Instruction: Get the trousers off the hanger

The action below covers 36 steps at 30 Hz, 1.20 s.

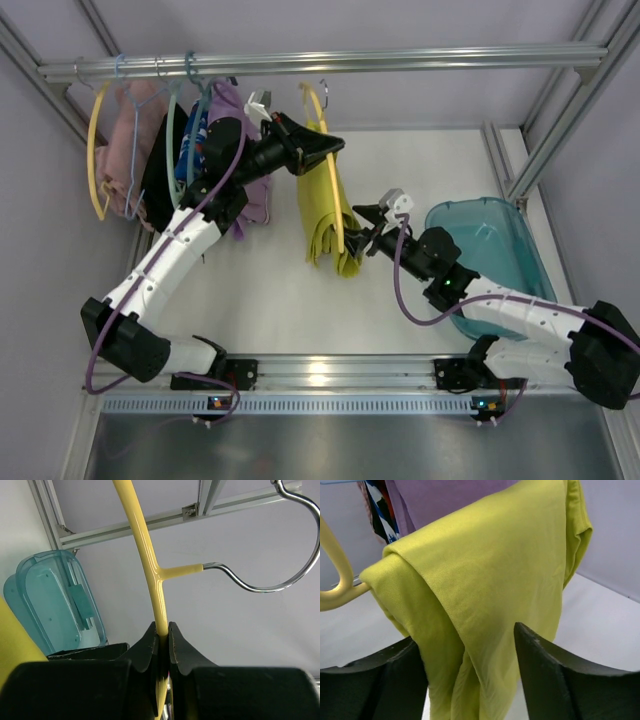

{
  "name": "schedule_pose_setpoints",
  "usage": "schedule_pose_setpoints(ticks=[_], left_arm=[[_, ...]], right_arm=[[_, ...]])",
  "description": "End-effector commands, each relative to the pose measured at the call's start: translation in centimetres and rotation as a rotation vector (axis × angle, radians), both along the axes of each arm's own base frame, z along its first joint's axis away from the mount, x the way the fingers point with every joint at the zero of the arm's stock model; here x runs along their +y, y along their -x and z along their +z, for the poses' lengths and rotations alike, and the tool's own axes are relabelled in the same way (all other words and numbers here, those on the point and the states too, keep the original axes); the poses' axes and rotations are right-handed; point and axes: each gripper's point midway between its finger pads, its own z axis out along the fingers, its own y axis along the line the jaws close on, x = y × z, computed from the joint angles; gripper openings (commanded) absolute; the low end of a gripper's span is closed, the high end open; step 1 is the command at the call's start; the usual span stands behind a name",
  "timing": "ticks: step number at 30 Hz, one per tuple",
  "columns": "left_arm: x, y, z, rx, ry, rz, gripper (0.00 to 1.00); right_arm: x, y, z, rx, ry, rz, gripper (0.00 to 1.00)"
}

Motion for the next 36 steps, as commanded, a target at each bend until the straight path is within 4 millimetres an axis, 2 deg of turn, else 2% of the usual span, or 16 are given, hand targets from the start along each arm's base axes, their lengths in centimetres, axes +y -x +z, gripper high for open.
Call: schedule_pose_setpoints(ticks=[1, 2, 4, 5, 6, 7, 8, 9, 14, 15, 23, 28, 32, 36], left_arm=[[1.6, 3.1, 8.2, -0.245, 0.133, -0.005, 0.00], [1.6, 3.2, 8.2, -0.250, 0.131, -0.006, 0.00], [1.7, 3.4, 7.9, -0.245, 0.124, -0.005, 0.00], [1.8, 3.5, 7.8, -0.244, 0.122, -0.005, 0.00], [1.8, 3.6, 7.8, -0.246, 0.120, -0.005, 0.00], [1.9, 3.9, 7.8, -0.254, 0.120, -0.005, 0.00], [1.9, 3.9, 7.4, -0.249, 0.114, -0.005, 0.00], [1.9, 3.9, 7.2, -0.246, 0.110, -0.004, 0.00], [1.9, 4.0, 5.3, -0.244, 0.070, -0.008, 0.00], [1.9, 3.9, 4.4, -0.237, 0.052, -0.007, 0.00], [1.9, 4.2, 1.4, -0.224, -0.011, -0.013, 0.00], [2.0, 4.0, -0.3, -0.205, -0.033, -0.005, 0.00], [1.9, 3.9, -3.6, -0.167, -0.077, -0.010, 0.00], [2.0, 3.9, -5.9, -0.140, -0.114, -0.008, 0.00]], right_arm=[[0.8, -0.2, 4.2, -0.093, -0.079, 0.007, 0.62], [0.4, -0.8, 4.2, -0.086, -0.084, -0.029, 0.52], [0.0, -1.3, 4.0, -0.077, -0.079, -0.056, 0.40], [-0.2, -1.4, 4.2, -0.079, -0.082, -0.064, 0.28], [-0.2, -1.4, 4.2, -0.075, -0.075, -0.064, 0.22], [-0.4, -1.4, 4.5, -0.078, -0.078, -0.066, 0.16], [-0.1, -1.2, 5.4, -0.087, -0.084, -0.050, 0.04], [-0.1, -1.1, 5.5, -0.082, -0.075, -0.044, 0.00], [-0.3, 0.2, 10.0, -0.119, -0.116, 0.008, 0.00], [-0.4, 0.4, 10.6, -0.125, -0.119, 0.015, 0.00], [-3.2, 3.4, 16.5, -0.162, -0.198, 0.038, 0.00], [-4.8, 4.6, 18.6, -0.166, -0.215, 0.027, 0.00], [-6.8, 5.1, 20.7, -0.200, -0.233, -0.017, 0.00], [-8.9, 4.5, 22.1, -0.221, -0.243, -0.080, 0.00]])
